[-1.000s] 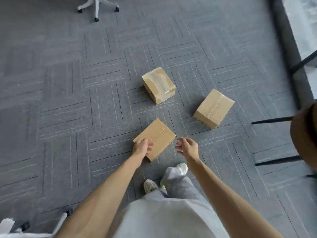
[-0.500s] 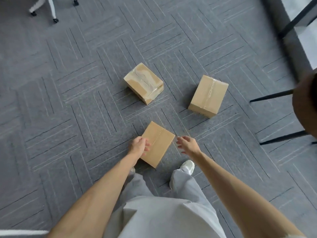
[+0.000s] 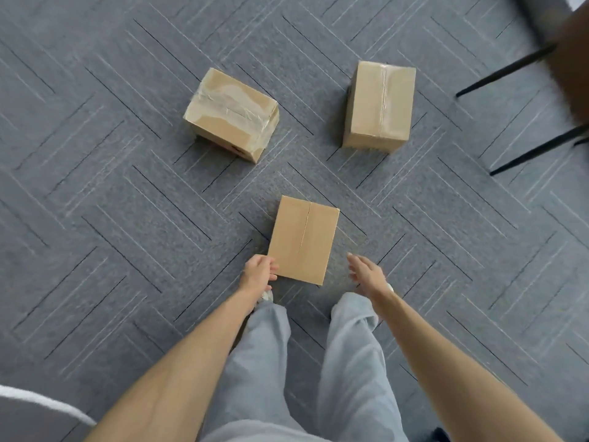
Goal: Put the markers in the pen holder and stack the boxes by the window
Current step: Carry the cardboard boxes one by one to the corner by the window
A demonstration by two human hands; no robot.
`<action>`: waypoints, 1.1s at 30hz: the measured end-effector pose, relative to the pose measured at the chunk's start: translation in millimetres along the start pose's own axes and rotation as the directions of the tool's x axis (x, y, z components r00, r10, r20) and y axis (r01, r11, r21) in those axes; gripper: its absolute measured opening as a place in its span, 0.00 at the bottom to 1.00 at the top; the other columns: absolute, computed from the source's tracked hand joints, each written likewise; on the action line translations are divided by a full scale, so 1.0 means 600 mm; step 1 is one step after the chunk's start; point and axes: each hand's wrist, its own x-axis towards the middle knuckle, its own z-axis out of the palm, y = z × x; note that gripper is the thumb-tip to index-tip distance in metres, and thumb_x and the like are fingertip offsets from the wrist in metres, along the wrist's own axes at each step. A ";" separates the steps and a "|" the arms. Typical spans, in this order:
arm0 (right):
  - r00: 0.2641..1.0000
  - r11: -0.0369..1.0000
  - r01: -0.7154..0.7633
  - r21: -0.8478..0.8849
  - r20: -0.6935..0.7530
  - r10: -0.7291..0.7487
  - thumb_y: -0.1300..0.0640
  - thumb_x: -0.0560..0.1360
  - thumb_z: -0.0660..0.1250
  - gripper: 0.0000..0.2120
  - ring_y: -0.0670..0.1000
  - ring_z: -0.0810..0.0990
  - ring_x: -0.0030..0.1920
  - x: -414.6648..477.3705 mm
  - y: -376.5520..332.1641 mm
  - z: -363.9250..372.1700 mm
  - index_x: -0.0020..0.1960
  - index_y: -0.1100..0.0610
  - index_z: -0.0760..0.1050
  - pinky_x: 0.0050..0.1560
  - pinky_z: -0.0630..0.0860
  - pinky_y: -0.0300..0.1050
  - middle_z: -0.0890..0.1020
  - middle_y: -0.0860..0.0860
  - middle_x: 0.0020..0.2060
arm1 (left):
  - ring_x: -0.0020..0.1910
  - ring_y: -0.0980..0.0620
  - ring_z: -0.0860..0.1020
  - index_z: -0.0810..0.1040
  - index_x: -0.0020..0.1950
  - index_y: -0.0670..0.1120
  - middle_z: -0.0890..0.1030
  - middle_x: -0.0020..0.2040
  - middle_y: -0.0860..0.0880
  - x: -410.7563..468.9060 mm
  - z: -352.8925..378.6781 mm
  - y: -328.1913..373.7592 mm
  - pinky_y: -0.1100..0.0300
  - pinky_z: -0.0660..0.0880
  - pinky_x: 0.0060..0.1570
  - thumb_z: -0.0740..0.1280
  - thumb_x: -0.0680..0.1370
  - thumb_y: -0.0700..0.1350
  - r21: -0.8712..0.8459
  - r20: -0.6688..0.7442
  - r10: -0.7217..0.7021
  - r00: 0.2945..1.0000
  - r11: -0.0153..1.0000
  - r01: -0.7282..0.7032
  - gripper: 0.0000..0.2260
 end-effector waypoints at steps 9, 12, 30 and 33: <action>0.998 0.998 0.045 0.049 -0.056 -0.042 0.42 0.79 0.62 0.27 0.51 0.75 0.65 0.269 0.088 0.104 0.74 0.54 0.68 0.69 0.70 0.59 0.76 0.50 0.68 | 0.55 0.47 0.78 0.76 0.59 0.47 0.79 0.51 0.51 0.278 0.069 -0.089 0.52 0.74 0.59 0.58 0.81 0.52 0.287 0.077 -0.002 0.997 0.958 -0.021 0.13; 0.995 0.998 0.061 0.018 -0.080 -0.060 0.42 0.79 0.63 0.27 0.48 0.75 0.61 0.357 0.133 0.115 0.74 0.53 0.69 0.69 0.70 0.58 0.76 0.51 0.68 | 0.56 0.51 0.73 0.73 0.66 0.47 0.77 0.59 0.50 0.369 0.082 -0.134 0.58 0.67 0.53 0.59 0.82 0.52 0.375 0.065 0.004 0.998 0.927 -0.028 0.16; 0.984 0.954 0.033 0.298 -0.176 0.021 0.37 0.80 0.59 0.30 0.50 0.68 0.72 0.666 0.257 0.205 0.76 0.53 0.66 0.64 0.61 0.41 0.72 0.48 0.71 | 0.76 0.48 0.64 0.62 0.77 0.61 0.64 0.78 0.53 0.764 0.149 -0.245 0.41 0.58 0.74 0.50 0.54 0.85 0.048 0.092 -0.160 0.983 0.987 0.156 0.55; 0.982 0.951 0.030 0.307 -0.188 0.030 0.38 0.79 0.60 0.31 0.51 0.66 0.75 0.644 0.258 0.204 0.76 0.54 0.65 0.72 0.59 0.47 0.70 0.49 0.73 | 0.76 0.48 0.64 0.60 0.78 0.61 0.62 0.79 0.53 0.689 0.168 -0.199 0.39 0.59 0.73 0.54 0.63 0.82 0.051 0.089 -0.142 0.986 0.989 0.138 0.47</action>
